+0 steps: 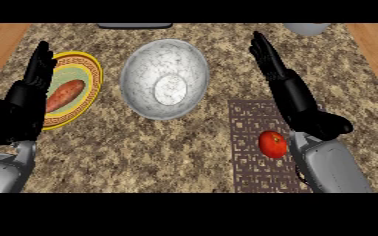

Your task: Pick the cupcake from the placemat and place it in the bowl

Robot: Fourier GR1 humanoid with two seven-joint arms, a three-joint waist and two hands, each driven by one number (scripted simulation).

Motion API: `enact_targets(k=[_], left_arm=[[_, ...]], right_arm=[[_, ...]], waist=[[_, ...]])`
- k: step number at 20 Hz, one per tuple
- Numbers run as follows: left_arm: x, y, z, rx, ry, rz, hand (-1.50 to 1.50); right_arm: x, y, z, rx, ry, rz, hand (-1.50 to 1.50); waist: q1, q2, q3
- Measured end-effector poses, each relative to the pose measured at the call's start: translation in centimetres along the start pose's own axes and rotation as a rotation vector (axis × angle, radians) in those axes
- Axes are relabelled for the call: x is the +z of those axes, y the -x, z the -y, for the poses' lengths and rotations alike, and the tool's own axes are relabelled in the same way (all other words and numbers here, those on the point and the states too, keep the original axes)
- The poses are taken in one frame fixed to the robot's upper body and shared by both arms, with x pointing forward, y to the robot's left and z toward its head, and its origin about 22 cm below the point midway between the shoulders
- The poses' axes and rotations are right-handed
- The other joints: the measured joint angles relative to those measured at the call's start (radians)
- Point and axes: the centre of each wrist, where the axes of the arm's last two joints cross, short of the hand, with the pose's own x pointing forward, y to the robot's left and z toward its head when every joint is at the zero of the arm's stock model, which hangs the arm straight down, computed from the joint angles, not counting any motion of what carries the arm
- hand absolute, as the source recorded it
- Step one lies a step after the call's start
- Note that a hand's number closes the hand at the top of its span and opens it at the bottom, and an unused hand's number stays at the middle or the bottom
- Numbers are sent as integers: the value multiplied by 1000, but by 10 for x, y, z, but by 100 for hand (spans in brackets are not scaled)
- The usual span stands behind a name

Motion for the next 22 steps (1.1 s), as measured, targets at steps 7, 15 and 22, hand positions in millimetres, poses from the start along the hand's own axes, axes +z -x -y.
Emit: enact_targets(k=[7, 15, 22], left_arm=[[19, 10, 36, 101, 231, -22, 0], [45, 28, 80, 220, 464, -35, 0], [46, 26, 89, 239, 522, -23, 0]], right_arm=[[57, 15, 64, 146, 150, -138, 150], [149, 44, 97, 306, 260, -303, -150], [143, 15, 125, 628, 70, -432, -150]], waist=[[-78, -8, -19], [-44, -6, -16], [-15, -6, -18]])
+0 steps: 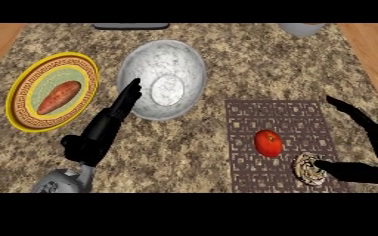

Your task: Pick the cupcake from the placemat and place it in the bowl

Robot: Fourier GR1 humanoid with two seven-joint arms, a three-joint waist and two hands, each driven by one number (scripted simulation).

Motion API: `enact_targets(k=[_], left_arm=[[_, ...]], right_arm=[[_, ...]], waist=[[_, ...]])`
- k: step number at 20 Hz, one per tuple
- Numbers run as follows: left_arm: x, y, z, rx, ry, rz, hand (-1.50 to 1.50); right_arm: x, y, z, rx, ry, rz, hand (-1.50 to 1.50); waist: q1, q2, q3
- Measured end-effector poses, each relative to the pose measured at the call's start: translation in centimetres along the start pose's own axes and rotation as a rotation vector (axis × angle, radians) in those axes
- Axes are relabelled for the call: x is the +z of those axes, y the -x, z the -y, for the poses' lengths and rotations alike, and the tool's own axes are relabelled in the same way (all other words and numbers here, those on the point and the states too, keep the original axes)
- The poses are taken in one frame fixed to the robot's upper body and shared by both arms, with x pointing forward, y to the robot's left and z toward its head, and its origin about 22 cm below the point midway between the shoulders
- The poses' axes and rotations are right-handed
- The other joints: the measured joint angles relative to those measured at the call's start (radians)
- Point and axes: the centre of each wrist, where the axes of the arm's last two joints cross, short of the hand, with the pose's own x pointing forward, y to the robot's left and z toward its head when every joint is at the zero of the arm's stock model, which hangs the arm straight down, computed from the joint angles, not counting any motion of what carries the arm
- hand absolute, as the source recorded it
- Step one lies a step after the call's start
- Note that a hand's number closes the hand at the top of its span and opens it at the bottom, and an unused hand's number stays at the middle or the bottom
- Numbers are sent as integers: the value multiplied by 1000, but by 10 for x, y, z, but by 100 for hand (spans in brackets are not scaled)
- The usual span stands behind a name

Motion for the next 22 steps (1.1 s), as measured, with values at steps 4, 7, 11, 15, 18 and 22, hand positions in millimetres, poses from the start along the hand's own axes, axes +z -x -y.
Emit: enact_targets(k=[4, 7, 11, 15, 18, 22], left_arm=[[-3, -3, -1, 2, 16, 2, 0], [-5, -2, -1, 0, 17, 3, 0], [-5, 3, 0, 4, 20, 3, 0], [-8, 2, -4, -2, 21, 4, 0], [-9, 4, -4, -2, 19, 6, 0], [-4, 7, -9, 4, 14, 4, 0]], right_arm=[[-6, -15, 26, 219, -178, -118, -150], [-7, -30, 33, 310, -357, -209, -150], [-13, -56, 39, 370, -529, -317, -150], [-20, -85, 34, 389, -638, -387, -150], [-23, -98, 27, 397, -682, -422, -150], [-25, -104, 20, 392, -694, -431, -150]], waist=[[13, 2, -3], [14, 2, -4], [15, 1, -3], [16, 1, -1], [12, 0, 0], [11, 0, 1]])
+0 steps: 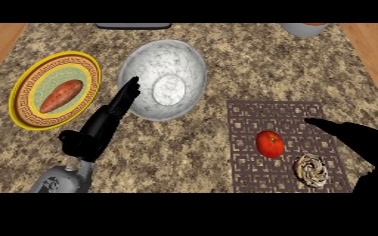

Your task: Pick the cupcake from the placemat and place it in the bowl

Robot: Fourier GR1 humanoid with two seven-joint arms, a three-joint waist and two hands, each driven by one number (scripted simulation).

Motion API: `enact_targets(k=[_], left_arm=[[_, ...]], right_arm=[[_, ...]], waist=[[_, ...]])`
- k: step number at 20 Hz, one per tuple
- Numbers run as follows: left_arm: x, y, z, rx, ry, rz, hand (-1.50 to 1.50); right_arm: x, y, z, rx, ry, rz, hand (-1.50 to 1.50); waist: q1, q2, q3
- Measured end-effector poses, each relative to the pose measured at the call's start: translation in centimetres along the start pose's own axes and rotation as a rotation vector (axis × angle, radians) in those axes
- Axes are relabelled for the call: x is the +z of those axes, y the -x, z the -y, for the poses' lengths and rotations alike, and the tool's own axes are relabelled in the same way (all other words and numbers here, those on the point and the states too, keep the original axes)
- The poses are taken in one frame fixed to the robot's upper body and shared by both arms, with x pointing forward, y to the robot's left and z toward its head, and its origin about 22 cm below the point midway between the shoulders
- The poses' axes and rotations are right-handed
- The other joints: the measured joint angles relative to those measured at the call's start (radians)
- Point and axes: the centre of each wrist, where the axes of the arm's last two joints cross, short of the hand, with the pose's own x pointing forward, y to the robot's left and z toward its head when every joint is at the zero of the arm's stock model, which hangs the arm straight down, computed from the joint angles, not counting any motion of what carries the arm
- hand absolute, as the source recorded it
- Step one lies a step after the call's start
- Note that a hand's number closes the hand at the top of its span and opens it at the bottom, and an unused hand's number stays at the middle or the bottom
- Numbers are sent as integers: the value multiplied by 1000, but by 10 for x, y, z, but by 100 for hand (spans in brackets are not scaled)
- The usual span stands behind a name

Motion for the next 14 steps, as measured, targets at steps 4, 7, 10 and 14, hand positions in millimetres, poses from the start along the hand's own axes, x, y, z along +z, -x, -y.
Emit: enact_targets(k=[4, 7, 10, 14], left_arm=[[-2, -5, 3, -3, -3, 0, 0], [-3, -3, 1, 3, -5, -3, 0], [-4, 0, 7, -6, -13, 5, 0], [0, 2, 8, -2, -17, 7, 0]], right_arm=[[4, -13, -10, -4, 12, 23, -150], [5, -16, -18, 21, 28, 15, -150], [2, -14, -27, 52, 55, -4, -150], [5, -18, -44, 70, 109, -5, -150]], waist=[[-3, -1, 0], [-5, -1, 0], [-6, -2, 2], [-7, -3, 2]])
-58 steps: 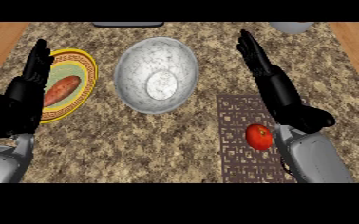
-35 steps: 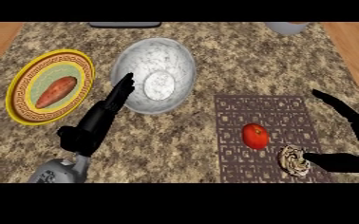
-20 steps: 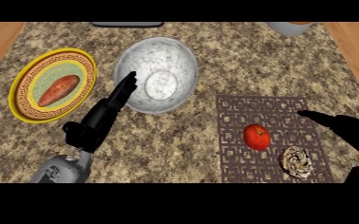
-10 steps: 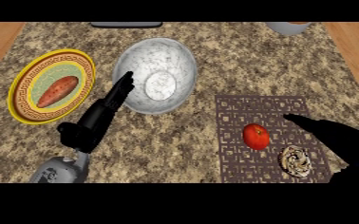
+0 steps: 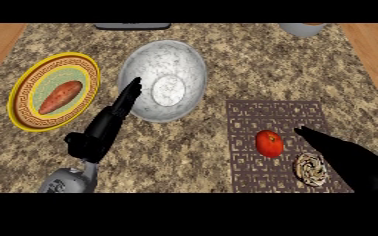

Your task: Pick the cupcake from the placemat and place it in the bowl

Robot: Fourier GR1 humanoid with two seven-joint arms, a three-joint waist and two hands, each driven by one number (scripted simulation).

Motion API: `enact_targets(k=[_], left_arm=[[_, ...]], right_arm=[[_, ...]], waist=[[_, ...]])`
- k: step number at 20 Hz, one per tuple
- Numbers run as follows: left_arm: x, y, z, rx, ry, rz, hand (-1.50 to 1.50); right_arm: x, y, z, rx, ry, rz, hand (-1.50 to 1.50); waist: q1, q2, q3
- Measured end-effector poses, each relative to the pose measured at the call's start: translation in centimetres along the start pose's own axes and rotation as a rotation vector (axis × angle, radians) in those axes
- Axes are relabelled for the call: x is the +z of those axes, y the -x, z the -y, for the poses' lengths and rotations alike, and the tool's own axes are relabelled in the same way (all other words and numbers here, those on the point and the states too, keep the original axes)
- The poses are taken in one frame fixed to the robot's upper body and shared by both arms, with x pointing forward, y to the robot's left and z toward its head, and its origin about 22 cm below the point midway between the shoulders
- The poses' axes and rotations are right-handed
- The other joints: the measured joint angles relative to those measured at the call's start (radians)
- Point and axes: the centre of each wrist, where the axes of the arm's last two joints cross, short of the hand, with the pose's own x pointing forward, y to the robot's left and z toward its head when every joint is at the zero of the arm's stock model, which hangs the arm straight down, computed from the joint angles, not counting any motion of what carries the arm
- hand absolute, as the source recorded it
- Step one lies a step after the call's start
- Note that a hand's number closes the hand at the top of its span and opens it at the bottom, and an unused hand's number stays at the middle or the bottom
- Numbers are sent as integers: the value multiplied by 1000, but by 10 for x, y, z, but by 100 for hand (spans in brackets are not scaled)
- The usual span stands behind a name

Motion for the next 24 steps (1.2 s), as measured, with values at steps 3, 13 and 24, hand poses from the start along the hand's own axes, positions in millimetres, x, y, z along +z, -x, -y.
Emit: enact_targets(k=[3, 13, 24], left_arm=[[-2, -1, 0, 1, 8, -2, 0], [-3, -5, -1, 4, 15, -12, 0], [3, -3, -8, 6, 16, -8, 0]], right_arm=[[-4, 1, -7, 23, 44, -20, -150], [-33, 17, -28, 39, 92, -101, -150], [-60, 37, -45, 22, 63, -107, -150]], waist=[[0, 0, 0], [1, 3, -1], [2, 3, -1]])
